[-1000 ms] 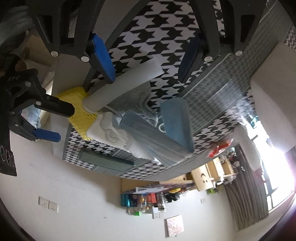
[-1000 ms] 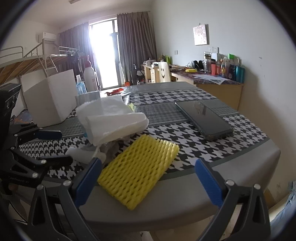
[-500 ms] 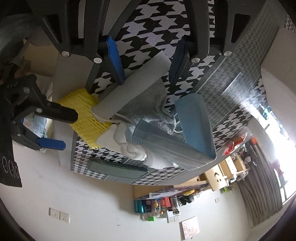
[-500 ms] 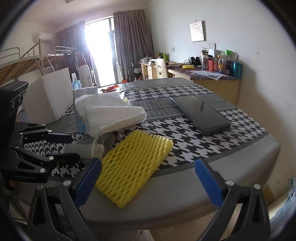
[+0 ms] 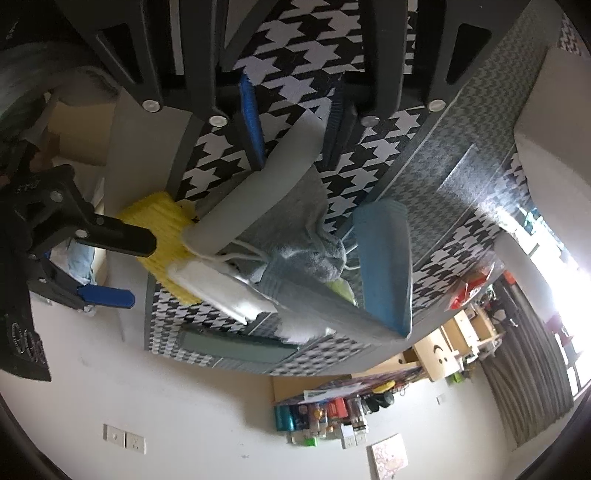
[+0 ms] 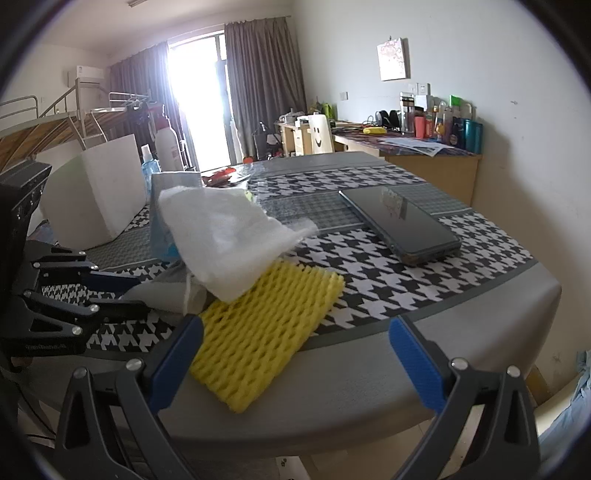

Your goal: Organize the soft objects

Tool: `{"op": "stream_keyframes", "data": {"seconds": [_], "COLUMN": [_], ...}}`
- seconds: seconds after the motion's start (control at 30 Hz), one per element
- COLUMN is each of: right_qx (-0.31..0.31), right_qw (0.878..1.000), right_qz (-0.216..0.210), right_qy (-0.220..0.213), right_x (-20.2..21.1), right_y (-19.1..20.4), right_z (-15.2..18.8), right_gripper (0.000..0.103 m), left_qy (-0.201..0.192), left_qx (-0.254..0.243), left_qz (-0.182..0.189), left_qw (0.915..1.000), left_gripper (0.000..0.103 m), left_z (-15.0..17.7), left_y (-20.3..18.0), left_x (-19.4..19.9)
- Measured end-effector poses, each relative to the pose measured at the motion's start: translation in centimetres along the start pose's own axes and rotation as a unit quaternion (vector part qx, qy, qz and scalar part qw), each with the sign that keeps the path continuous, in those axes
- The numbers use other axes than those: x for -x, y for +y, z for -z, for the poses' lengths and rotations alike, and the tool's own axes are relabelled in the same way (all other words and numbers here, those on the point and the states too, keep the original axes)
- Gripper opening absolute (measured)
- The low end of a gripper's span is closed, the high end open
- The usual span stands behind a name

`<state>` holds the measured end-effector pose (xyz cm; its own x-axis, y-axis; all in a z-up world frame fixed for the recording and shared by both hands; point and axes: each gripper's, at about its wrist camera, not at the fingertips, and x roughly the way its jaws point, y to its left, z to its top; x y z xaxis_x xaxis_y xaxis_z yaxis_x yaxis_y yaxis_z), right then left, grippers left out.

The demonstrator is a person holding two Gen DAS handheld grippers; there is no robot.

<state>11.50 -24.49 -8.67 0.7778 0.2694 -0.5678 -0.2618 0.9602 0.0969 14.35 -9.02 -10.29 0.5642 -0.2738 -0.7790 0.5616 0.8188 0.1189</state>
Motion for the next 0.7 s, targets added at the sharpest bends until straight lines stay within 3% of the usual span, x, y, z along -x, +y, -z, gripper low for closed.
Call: {"op": "stream_keyframes", "data": {"seconds": [0.1,0.17,0.27,0.7], "right_qx": [-0.001,-0.001,0.0,0.022], "right_qw": [1.0,1.0,1.0,1.0], "right_qz": [-0.001,-0.002,-0.004,-0.011], "right_qy": [0.002,0.003,0.003,0.015], "right_x": [-0.2,-0.3,-0.3,-0.7], "right_y": [0.1,0.1,0.2,1.4], "right_z": [0.0,0.0,0.0,0.1], "right_gripper": [0.102,0.102,0.102,0.102], "left_qy": [0.0,-0.002,-0.004,-0.063], "left_qx": [0.01,0.015,0.012,0.061], "left_qz": [0.005,0.006,-0.01,0.006], "left_qw": [0.9999,0.9999,0.9999,0.9961], "left_gripper": [0.037,0.03,0.013,0.013], "left_z": [-0.2,-0.3,-0.3,1.2], "left_y": [0.4,0.4,0.3,1.1], "left_x": [-0.3,-0.3,-0.3,3.6]}}
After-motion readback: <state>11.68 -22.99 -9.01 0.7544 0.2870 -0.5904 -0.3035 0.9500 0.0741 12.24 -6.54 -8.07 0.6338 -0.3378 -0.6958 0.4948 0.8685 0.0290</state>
